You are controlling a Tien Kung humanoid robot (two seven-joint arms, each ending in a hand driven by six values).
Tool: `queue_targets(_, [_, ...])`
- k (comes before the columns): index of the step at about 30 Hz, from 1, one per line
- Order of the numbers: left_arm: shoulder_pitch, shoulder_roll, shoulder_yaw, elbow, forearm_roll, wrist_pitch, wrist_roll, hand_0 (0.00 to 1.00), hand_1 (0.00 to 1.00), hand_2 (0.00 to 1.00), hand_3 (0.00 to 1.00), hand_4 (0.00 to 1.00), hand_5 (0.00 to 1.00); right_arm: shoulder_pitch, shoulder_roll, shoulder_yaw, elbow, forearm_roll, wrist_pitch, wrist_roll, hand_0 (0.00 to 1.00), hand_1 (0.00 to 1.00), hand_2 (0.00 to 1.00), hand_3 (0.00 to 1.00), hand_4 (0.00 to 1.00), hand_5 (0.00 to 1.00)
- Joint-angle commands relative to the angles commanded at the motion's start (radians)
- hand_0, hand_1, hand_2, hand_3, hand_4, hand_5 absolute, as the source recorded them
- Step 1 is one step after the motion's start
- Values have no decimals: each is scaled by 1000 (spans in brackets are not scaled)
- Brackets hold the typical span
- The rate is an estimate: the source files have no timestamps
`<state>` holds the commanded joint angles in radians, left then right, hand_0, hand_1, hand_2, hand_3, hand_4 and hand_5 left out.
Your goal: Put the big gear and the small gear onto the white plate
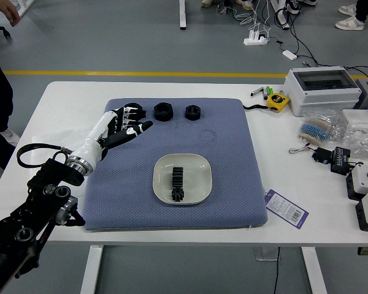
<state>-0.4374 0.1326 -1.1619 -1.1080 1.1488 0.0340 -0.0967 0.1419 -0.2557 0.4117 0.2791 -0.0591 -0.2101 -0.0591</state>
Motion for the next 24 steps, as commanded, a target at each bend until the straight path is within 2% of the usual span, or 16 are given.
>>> queue_targets(3, [32, 5, -37, -36, -81, -7, 15, 642, 618, 678, 642, 987, 497, 1, 0, -2, 0, 3, 1, 1, 654, 651, 744, 608, 863, 707])
queue_targets(6, [53, 4, -67, -59, -107, -13, 27, 640, 618, 673, 642, 985, 491, 1, 0, -3, 0, 5, 1, 2, 654, 651, 743, 609, 863, 707])
queue_targets(17, [159, -10, -218, -125, -39, -22, 29, 654, 614, 672, 638, 967, 478, 0, 1, -1, -1, 1, 3, 1, 654, 651, 744, 608, 862, 705])
queue_targets(22, [199, -17, -278, -136, -22, -23, 28, 654, 614, 672, 638, 967, 478, -2, 2, -1, -2, 0, 4, 0, 654, 651, 744, 608, 862, 705])
queue_targets(24, [211, -22, -301, -140, -14, -22, 27, 655, 614, 673, 629, 939, 460, -2, 3, 1, -2, -3, 4, -1, 654, 651, 743, 608, 861, 704])
